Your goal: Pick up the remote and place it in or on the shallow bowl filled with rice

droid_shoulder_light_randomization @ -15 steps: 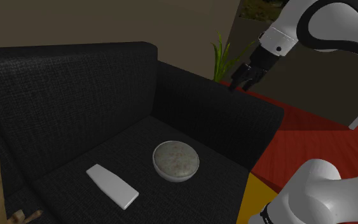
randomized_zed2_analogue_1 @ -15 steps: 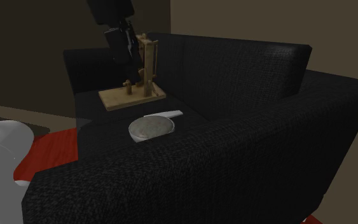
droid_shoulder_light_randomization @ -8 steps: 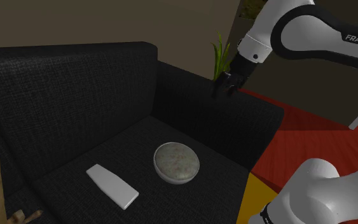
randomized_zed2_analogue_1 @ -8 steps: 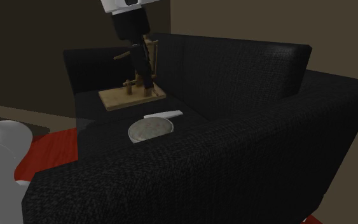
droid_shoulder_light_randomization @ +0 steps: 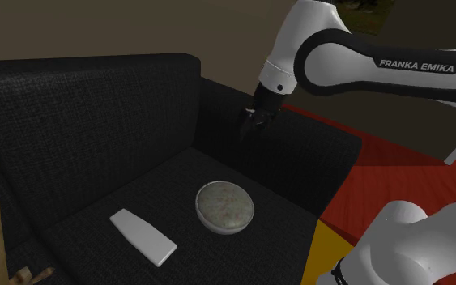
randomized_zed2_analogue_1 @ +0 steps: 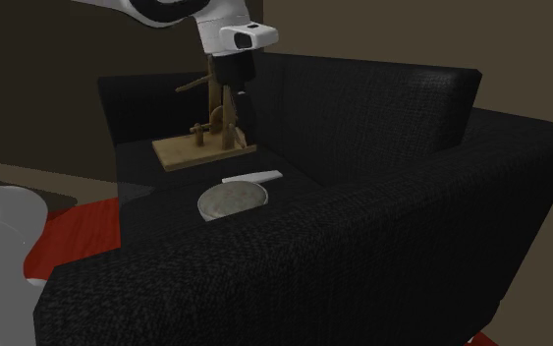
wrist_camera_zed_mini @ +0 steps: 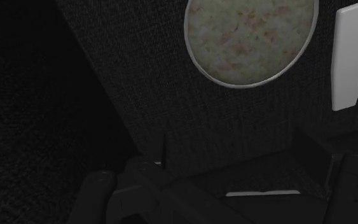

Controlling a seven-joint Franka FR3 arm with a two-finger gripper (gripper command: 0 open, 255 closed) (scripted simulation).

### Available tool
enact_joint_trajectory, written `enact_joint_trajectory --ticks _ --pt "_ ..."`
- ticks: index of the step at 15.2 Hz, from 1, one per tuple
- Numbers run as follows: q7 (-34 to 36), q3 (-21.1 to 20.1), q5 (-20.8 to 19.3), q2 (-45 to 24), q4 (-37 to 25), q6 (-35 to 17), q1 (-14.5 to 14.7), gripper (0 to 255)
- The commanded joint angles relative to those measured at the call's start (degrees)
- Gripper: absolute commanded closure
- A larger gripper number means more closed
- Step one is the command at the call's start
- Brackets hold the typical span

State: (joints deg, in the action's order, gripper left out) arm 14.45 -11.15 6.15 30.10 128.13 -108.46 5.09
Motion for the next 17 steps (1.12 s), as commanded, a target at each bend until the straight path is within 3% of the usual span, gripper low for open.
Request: enact_joint_trajectory --ticks 1,9,17 --pt "1.1 -1.7 0.0 -3.0 -0.7 -1.5 0.6 0" --pt "6.4 -8.7 -2.0 -16.9 -6.5 -6.1 2.7 0" --pt "12.9 -14.1 -7.9 -32.7 -15.4 -8.5 5.8 0"
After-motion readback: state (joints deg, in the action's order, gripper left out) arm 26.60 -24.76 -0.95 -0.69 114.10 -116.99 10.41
